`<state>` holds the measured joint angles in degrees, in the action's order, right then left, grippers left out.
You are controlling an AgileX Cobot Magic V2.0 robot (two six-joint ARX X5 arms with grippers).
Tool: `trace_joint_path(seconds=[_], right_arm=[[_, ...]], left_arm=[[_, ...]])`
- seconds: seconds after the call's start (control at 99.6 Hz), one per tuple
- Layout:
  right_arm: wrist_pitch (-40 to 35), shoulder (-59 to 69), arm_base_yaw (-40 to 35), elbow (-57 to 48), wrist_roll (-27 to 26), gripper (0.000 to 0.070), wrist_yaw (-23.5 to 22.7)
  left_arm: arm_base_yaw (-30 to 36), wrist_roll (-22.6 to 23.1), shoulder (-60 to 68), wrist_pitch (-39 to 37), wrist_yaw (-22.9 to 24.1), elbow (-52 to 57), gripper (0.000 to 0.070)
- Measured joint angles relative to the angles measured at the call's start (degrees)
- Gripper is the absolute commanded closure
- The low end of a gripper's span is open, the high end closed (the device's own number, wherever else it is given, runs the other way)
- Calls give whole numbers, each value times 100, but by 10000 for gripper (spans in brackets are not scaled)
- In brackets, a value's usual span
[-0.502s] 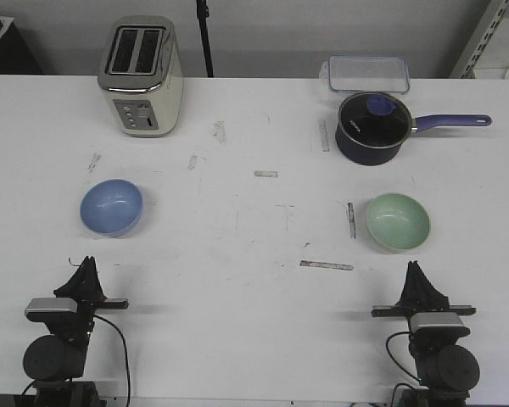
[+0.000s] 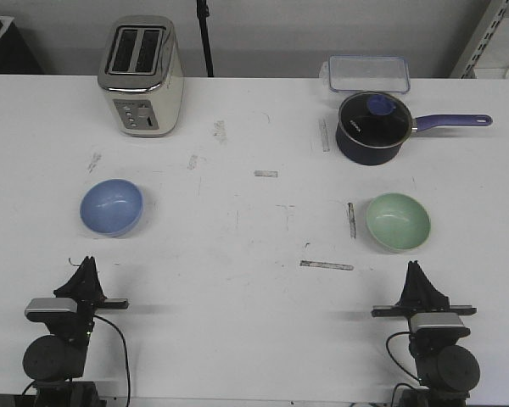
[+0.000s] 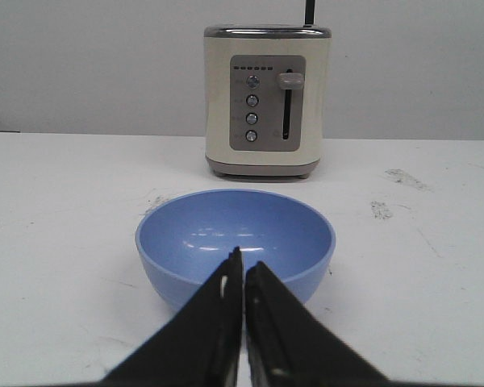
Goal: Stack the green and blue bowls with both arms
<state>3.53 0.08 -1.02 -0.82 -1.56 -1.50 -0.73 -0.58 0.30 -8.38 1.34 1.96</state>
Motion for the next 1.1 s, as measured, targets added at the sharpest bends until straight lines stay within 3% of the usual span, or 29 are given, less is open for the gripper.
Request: trace_joint_path(seconds=[0.522, 0.753, 1.104], right_arm=[[37, 7, 0, -118, 223, 686, 0], [-704, 518, 0, -1093, 286, 686, 96], [-1528, 2450, 0, -2771, 334, 686, 562]], left_arm=[[0, 0, 0, 0, 0, 0, 699], [0, 0, 0, 0, 0, 0, 699], [0, 0, 0, 0, 0, 0, 699]])
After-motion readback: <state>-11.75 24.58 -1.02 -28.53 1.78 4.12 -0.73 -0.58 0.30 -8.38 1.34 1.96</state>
